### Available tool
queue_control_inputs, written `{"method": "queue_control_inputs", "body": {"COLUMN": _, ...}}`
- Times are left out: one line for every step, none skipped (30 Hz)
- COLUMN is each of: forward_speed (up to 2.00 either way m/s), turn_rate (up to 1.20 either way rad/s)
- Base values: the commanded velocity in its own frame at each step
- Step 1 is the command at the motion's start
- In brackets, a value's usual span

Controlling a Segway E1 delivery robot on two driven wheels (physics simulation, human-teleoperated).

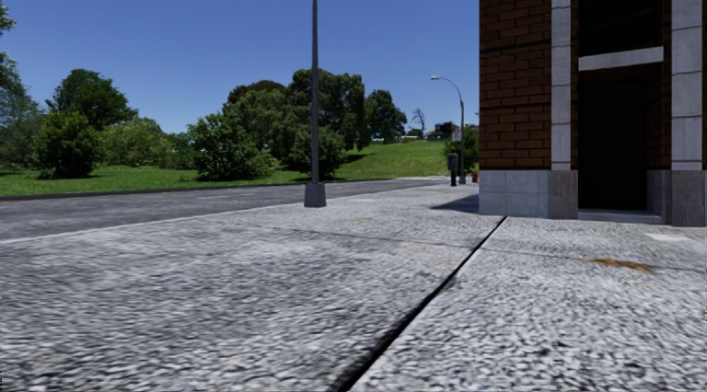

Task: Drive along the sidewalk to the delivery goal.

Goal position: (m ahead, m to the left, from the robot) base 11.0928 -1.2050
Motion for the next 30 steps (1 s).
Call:
{"method": "queue_control_inputs", "body": {"forward_speed": 2.00, "turn_rate": 0.00}}
{"method": "queue_control_inputs", "body": {"forward_speed": 2.00, "turn_rate": 0.00}}
{"method": "queue_control_inputs", "body": {"forward_speed": 2.00, "turn_rate": 0.00}}
{"method": "queue_control_inputs", "body": {"forward_speed": 2.00, "turn_rate": 0.00}}
{"method": "queue_control_inputs", "body": {"forward_speed": 2.00, "turn_rate": 0.00}}
{"method": "queue_control_inputs", "body": {"forward_speed": 2.00, "turn_rate": 0.00}}
{"method": "queue_control_inputs", "body": {"forward_speed": 2.00, "turn_rate": 0.00}}
{"method": "queue_control_inputs", "body": {"forward_speed": 2.00, "turn_rate": 0.00}}
{"method": "queue_control_inputs", "body": {"forward_speed": 2.00, "turn_rate": 0.00}}
{"method": "queue_control_inputs", "body": {"forward_speed": 2.00, "turn_rate": 0.00}}
{"method": "queue_control_inputs", "body": {"forward_speed": 2.00, "turn_rate": 0.00}}
{"method": "queue_control_inputs", "body": {"forward_speed": 2.00, "turn_rate": 0.00}}
{"method": "queue_control_inputs", "body": {"forward_speed": 2.00, "turn_rate": 0.00}}
{"method": "queue_control_inputs", "body": {"forward_speed": 2.00, "turn_rate": 0.00}}
{"method": "queue_control_inputs", "body": {"forward_speed": 2.00, "turn_rate": 0.00}}
{"method": "queue_control_inputs", "body": {"forward_speed": 2.00, "turn_rate": 0.00}}
{"method": "queue_control_inputs", "body": {"forward_speed": 2.00, "turn_rate": 0.00}}
{"method": "queue_control_inputs", "body": {"forward_speed": 2.00, "turn_rate": 0.00}}
{"method": "queue_control_inputs", "body": {"forward_speed": 2.00, "turn_rate": 0.00}}
{"method": "queue_control_inputs", "body": {"forward_speed": 2.00, "turn_rate": 0.00}}
{"method": "queue_control_inputs", "body": {"forward_speed": 2.00, "turn_rate": 0.00}}
{"method": "queue_control_inputs", "body": {"forward_speed": 2.00, "turn_rate": 0.00}}
{"method": "queue_control_inputs", "body": {"forward_speed": 2.00, "turn_rate": 0.00}}
{"method": "queue_control_inputs", "body": {"forward_speed": 2.00, "turn_rate": 0.00}}
{"method": "queue_control_inputs", "body": {"forward_speed": 2.00, "turn_rate": 0.00}}
{"method": "queue_control_inputs", "body": {"forward_speed": 2.00, "turn_rate": 0.00}}
{"method": "queue_control_inputs", "body": {"forward_speed": 2.00, "turn_rate": 0.00}}
{"method": "queue_control_inputs", "body": {"forward_speed": 2.00, "turn_rate": 0.00}}
{"method": "queue_control_inputs", "body": {"forward_speed": 2.00, "turn_rate": 0.00}}
{"method": "queue_control_inputs", "body": {"forward_speed": 2.00, "turn_rate": 0.00}}
